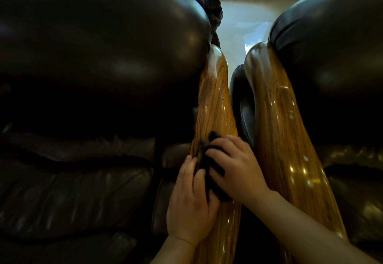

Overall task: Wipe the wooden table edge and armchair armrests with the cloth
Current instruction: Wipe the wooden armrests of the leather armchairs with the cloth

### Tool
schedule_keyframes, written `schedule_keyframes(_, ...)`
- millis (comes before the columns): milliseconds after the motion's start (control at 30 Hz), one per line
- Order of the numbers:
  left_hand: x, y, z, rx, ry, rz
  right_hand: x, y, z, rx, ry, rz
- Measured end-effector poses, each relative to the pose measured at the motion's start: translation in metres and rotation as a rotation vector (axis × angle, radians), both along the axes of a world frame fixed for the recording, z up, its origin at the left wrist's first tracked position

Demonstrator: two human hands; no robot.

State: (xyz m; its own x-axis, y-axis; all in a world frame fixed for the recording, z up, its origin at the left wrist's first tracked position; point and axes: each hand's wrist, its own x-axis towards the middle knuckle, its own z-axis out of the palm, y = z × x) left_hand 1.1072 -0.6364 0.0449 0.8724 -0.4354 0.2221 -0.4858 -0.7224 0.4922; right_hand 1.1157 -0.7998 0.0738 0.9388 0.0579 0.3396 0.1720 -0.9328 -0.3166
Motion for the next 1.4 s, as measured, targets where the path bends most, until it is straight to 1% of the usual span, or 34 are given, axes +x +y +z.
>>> schedule_keyframes(67,0.000,0.001,0.000,0.019,-0.001,-0.002,0.022,-0.001,0.005,0.073,0.020,-0.177)
schedule_keyframes(133,0.003,0.000,0.001,0.036,0.006,-0.004,0.042,0.003,0.011,0.210,0.080,-0.359)
schedule_keyframes(200,0.004,-0.001,0.001,0.079,0.014,-0.010,0.038,0.012,0.011,0.299,0.131,-0.443)
schedule_keyframes(300,0.005,-0.001,0.002,0.106,0.049,-0.012,-0.007,0.025,0.003,0.304,0.136,-0.376)
schedule_keyframes(367,0.006,-0.001,0.001,0.093,0.069,-0.012,-0.015,0.019,-0.001,0.405,0.164,-0.376)
schedule_keyframes(433,0.005,-0.001,-0.001,0.079,0.069,-0.020,0.011,0.010,0.000,0.557,0.167,-0.518)
schedule_keyframes(500,0.005,0.001,-0.003,0.070,0.071,-0.023,0.041,0.004,0.008,0.625,0.175,-0.624)
schedule_keyframes(567,0.006,0.001,-0.003,0.046,0.085,-0.024,0.047,0.007,0.011,0.577,0.142,-0.601)
schedule_keyframes(633,0.005,0.000,-0.001,-0.002,0.115,-0.008,0.025,0.015,0.007,0.475,0.123,-0.531)
schedule_keyframes(700,0.008,-0.005,0.006,-0.070,0.160,0.047,-0.002,0.025,0.004,0.447,0.123,-0.490)
schedule_keyframes(800,0.033,-0.028,0.019,-0.091,0.227,0.098,0.001,0.025,-0.002,0.528,0.097,-0.530)
schedule_keyframes(933,0.067,-0.055,0.026,0.019,0.158,0.075,0.032,0.011,0.002,0.676,0.087,-0.622)
schedule_keyframes(1033,0.070,-0.056,0.022,0.099,0.086,0.096,0.060,0.001,0.004,0.612,0.077,-0.591)
schedule_keyframes(1167,0.071,-0.052,0.018,0.098,0.035,0.093,0.109,-0.019,0.012,0.608,0.011,-0.572)
schedule_keyframes(1233,0.072,-0.053,0.017,0.101,0.056,0.087,0.140,-0.034,0.015,0.489,0.065,-0.480)
schedule_keyframes(1333,0.072,-0.054,0.016,0.105,0.092,0.078,0.178,-0.047,0.027,0.204,0.166,-0.288)
schedule_keyframes(1400,0.070,-0.052,0.020,0.089,0.113,0.066,0.170,-0.046,0.029,0.136,0.151,-0.142)
